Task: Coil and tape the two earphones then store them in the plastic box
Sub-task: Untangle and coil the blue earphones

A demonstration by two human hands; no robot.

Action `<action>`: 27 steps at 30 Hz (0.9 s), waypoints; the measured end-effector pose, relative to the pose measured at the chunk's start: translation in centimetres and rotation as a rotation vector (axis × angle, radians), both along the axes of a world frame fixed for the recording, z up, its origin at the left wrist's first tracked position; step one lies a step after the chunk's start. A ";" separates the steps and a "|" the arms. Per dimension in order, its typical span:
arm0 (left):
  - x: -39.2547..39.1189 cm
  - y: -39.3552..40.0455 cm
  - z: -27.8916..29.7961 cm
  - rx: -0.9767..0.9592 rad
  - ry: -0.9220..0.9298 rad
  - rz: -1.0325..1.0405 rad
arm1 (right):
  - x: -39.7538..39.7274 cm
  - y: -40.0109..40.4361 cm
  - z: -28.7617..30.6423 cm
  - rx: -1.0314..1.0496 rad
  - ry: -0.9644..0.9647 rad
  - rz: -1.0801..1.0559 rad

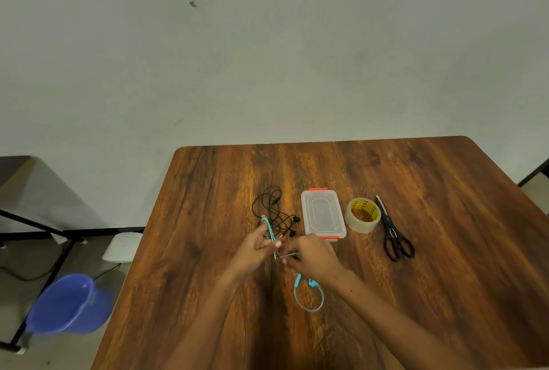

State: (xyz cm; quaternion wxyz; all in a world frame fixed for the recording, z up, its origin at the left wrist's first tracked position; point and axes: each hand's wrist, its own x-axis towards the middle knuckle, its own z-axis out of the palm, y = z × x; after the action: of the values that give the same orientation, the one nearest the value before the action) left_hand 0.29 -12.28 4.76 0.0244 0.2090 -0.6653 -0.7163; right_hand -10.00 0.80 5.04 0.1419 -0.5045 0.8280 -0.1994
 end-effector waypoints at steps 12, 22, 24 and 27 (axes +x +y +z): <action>-0.2 -0.4 0.7 -0.138 0.000 -0.309 | -3.5 -0.3 3.0 0.048 0.222 0.269; 0.5 0.5 1.3 0.044 -0.014 -0.448 | -4.9 -0.4 2.4 -0.082 0.167 0.131; 0.5 0.5 1.5 0.076 -0.046 -0.497 | -5.0 -0.4 1.8 -0.110 0.128 0.094; 0.7 0.6 1.7 0.199 -0.083 -0.525 | -5.2 -0.4 0.7 -0.146 -0.027 0.018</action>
State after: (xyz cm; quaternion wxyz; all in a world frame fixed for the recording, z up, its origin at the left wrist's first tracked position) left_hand 0.98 -11.68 6.44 -0.2100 0.0600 -0.6236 -0.7506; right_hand -15.23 0.44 5.76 0.1177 -0.5183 0.8046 -0.2647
